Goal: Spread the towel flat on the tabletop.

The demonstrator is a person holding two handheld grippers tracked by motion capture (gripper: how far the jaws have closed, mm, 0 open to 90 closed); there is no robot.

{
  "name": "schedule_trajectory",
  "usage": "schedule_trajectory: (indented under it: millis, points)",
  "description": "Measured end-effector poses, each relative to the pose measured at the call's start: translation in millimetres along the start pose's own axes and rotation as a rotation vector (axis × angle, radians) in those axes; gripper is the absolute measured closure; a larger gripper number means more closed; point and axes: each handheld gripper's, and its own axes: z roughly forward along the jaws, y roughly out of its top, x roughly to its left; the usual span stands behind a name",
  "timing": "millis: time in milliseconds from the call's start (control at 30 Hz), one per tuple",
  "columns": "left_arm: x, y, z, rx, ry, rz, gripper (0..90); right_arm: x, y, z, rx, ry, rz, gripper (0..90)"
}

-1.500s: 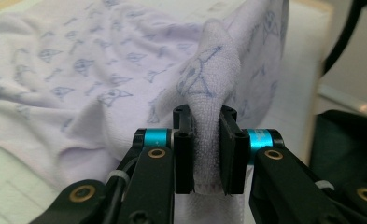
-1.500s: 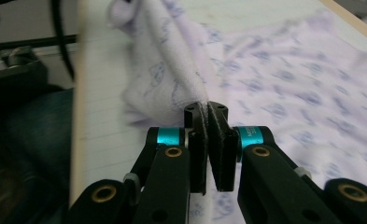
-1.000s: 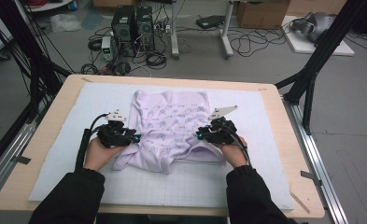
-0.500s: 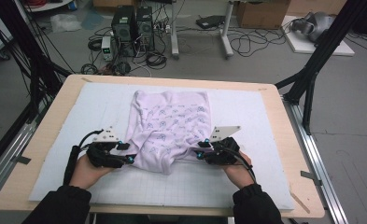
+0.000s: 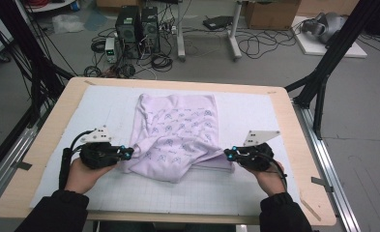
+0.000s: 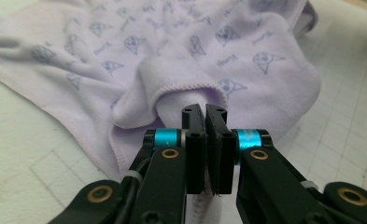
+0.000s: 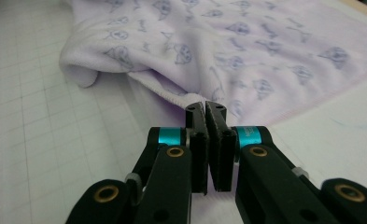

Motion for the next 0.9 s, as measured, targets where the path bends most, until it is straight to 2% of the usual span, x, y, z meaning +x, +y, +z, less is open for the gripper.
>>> schedule_trajectory:
  millis: [167, 233, 300, 367, 400, 467, 500, 567, 667, 800, 867, 900]
  points:
    - [5.1, 2.4, -0.9, -0.016, 0.013, -0.021, 86.5, -15.0, -5.1, -24.8, 0.003, -0.069, 0.025, 88.3]
    - [9.5, 2.4, 4.2, -0.010, 0.044, -0.027, 86.7, -25.8, -6.9, -29.4, 0.009, -0.100, 0.049, 88.2]
    - [16.2, 2.0, 13.2, 0.007, 0.058, -0.051, 86.7, -37.6, -10.1, -26.3, 0.020, -0.125, 0.098, 88.2]
    - [19.7, 1.1, 20.3, 0.028, 0.071, -0.058, 85.8, -41.8, -10.7, -16.7, 0.034, -0.115, 0.122, 85.0]
    - [20.3, 0.7, 21.3, 0.029, 0.067, -0.060, 82.5, -40.2, -9.4, -12.5, 0.033, -0.128, 0.116, 77.0]
    - [17.9, 0.4, 19.7, 0.026, 0.074, -0.042, 72.3, -34.1, -5.5, -9.3, 0.002, -0.105, 0.094, 73.8]
    - [16.7, 0.8, 17.7, 0.020, 0.070, -0.042, 68.2, -28.9, -2.9, -9.6, -0.003, -0.116, 0.078, 71.6]
    - [13.9, 2.6, 12.7, 0.007, 0.068, -0.032, 59.9, -19.7, 2.0, -10.0, -0.031, -0.096, 0.058, 68.2]
    - [9.2, 4.0, 10.1, -0.002, 0.055, -0.008, 57.8, -4.0, 7.6, -2.1, -0.052, -0.052, 0.029, 62.8]
    - [5.0, -2.5, 23.2, 0.046, 0.052, -0.005, 51.6, 16.7, 11.4, 23.7, -0.044, 0.003, -0.012, 53.3]
    - [5.6, -8.8, 33.2, 0.071, 0.061, -0.011, 52.9, 23.5, 11.0, 40.4, -0.026, 0.028, -0.020, 51.0]
    - [6.9, -11.9, 38.2, 0.091, 0.066, -0.006, 56.4, 25.5, 10.5, 48.9, -0.009, 0.041, -0.017, 50.1]
